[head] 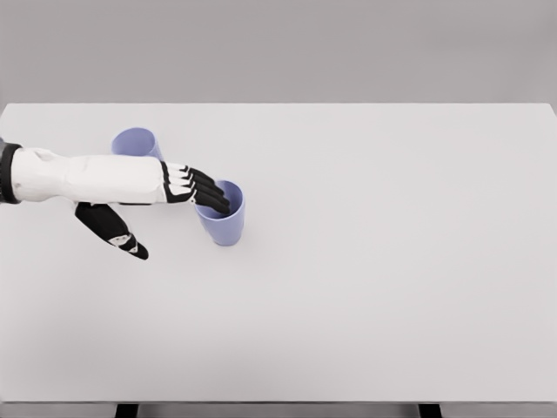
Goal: Place the right cup on the left cup with left arm
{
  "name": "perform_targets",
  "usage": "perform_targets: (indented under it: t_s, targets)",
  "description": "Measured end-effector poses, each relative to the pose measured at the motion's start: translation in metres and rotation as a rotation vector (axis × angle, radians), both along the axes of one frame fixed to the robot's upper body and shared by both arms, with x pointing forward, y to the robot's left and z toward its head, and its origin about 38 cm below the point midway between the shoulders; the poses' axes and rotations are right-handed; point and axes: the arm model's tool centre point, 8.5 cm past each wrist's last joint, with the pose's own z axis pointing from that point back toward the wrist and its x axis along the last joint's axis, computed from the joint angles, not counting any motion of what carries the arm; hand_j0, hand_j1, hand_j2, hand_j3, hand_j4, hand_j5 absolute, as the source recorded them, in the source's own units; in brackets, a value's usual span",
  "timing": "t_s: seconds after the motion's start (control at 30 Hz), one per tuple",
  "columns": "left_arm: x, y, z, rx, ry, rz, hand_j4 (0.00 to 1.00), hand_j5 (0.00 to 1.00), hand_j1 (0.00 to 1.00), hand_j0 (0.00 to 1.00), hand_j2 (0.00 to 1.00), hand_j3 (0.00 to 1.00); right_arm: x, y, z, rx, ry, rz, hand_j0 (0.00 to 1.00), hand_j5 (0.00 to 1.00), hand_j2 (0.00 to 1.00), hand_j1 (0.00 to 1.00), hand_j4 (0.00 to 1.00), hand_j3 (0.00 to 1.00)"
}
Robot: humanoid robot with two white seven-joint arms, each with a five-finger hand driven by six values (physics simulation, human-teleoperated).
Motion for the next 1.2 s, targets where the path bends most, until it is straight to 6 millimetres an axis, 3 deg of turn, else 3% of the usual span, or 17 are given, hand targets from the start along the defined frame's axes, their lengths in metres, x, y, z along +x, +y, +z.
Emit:
perform_targets:
  t_s: [0.07,0.13,0.27,0.5,0.67,0.9,1.2]
  targets:
    - [0.001,0.000,-0.001,0.010,0.000,-0.002,1.00,1.00,1.00,1.00,1.00,1.00,-0.002,0.000,0.000,0.000,0.004,-0.001,1.00,1.00,1.00,1.00,1.00,1.00]
    - [0.009,-0.003,0.025,0.015,-0.073,-0.004,1.00,1.00,1.00,1.00,1.00,1.00,-0.001,0.000,0.000,0.001,0.004,-0.002,1.00,1.00,1.00,1.00,1.00,1.00]
    - [0.024,-0.015,0.020,0.022,-0.083,-0.011,1.00,1.00,1.00,1.00,1.00,1.00,-0.002,0.000,0.000,0.003,0.006,-0.003,1.00,1.00,1.00,1.00,1.00,1.00]
    - [0.056,-0.040,-0.013,0.057,-0.066,-0.006,1.00,1.00,1.00,1.00,1.00,1.00,-0.002,0.000,0.000,0.003,0.007,-0.005,1.00,1.00,1.00,1.00,1.00,1.00]
    - [0.075,-0.037,-0.043,0.099,-0.035,0.051,1.00,1.00,1.00,1.00,1.00,1.00,-0.002,0.001,0.000,0.003,0.007,-0.005,1.00,1.00,1.00,1.00,1.00,1.00]
    - [0.083,-0.042,-0.049,0.101,-0.030,0.063,1.00,1.00,1.00,1.00,1.00,1.00,-0.002,0.001,0.000,0.003,0.007,-0.005,1.00,1.00,1.00,1.00,1.00,1.00]
    - [0.089,-0.044,-0.083,0.121,0.020,0.091,1.00,1.00,1.00,1.00,1.00,1.00,-0.002,0.000,0.000,0.003,0.007,-0.005,1.00,1.00,1.00,1.00,1.00,1.00]
